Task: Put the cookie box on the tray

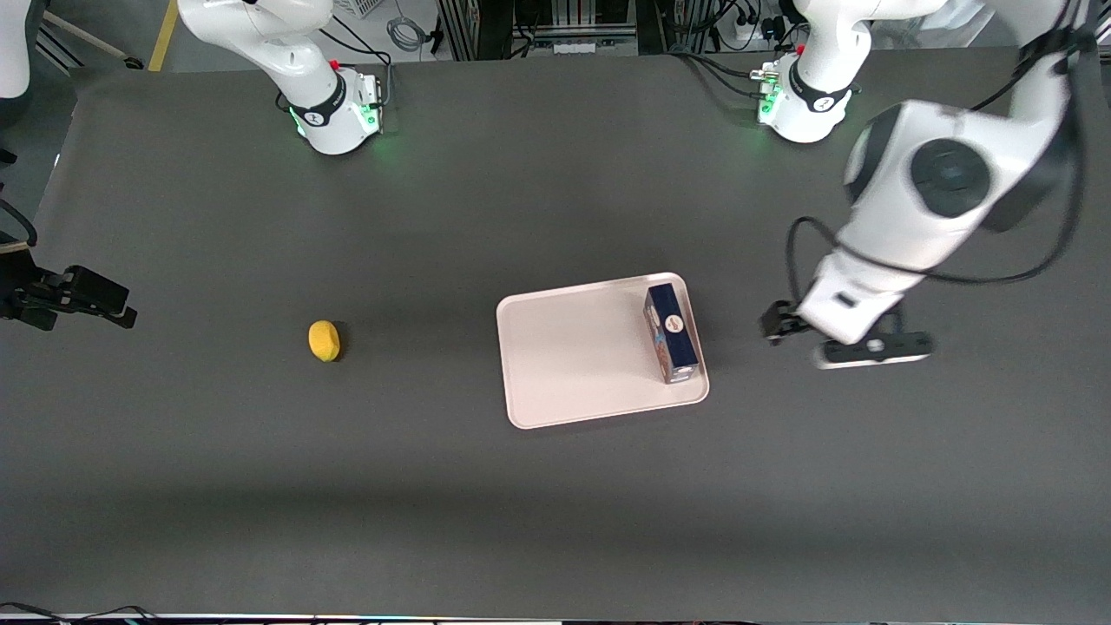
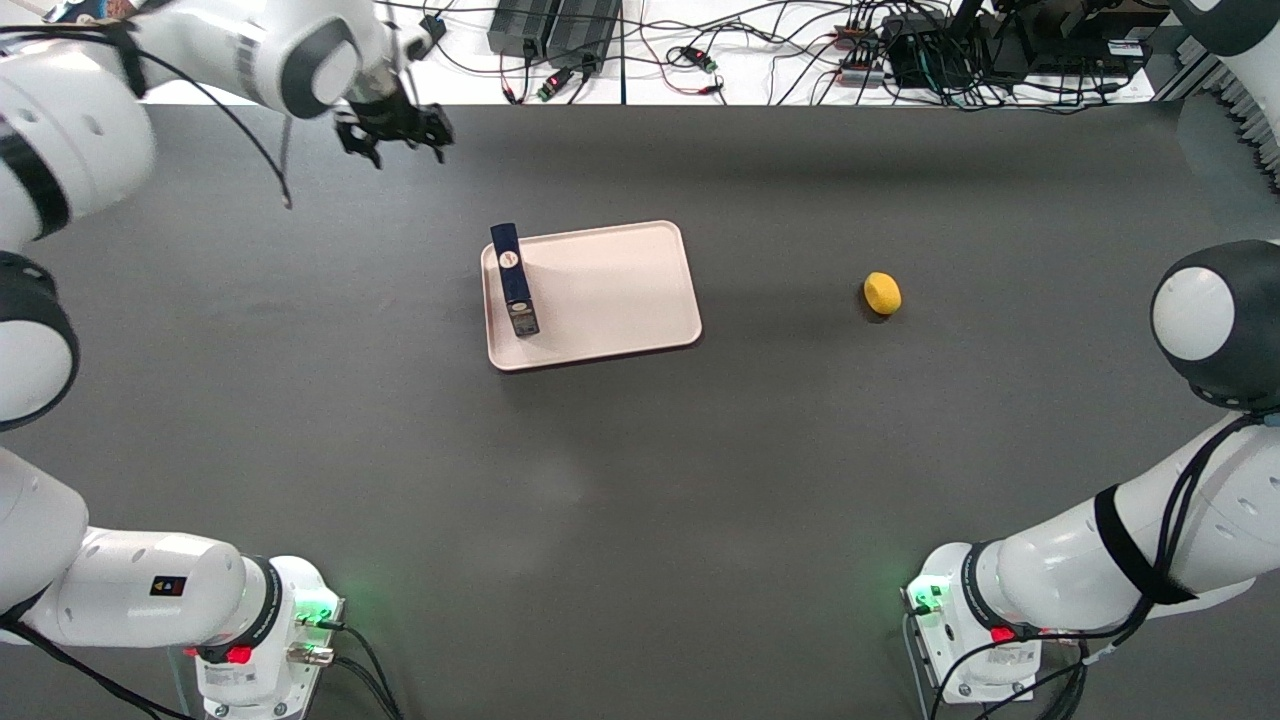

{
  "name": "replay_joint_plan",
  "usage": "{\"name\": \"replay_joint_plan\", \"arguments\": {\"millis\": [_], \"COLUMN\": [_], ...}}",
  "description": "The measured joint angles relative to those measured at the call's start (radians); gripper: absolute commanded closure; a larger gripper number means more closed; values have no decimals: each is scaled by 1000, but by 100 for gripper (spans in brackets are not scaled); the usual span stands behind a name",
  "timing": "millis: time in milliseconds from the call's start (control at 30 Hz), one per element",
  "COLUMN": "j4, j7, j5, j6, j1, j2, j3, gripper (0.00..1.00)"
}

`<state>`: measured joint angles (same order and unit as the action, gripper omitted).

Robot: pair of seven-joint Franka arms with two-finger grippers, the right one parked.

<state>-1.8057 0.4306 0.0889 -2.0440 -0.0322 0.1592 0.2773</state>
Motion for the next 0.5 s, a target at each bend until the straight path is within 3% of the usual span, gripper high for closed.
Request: {"name": "replay_joint_plan", "arguments": {"millis": [267, 500], "j4": [0, 2], "j7": [-266, -353], "j5": [-28, -35], "j6": [147, 228], "j1": [58, 84], "j2": [-125, -196], "j3": [-131, -190], "gripper": [0, 0]}}
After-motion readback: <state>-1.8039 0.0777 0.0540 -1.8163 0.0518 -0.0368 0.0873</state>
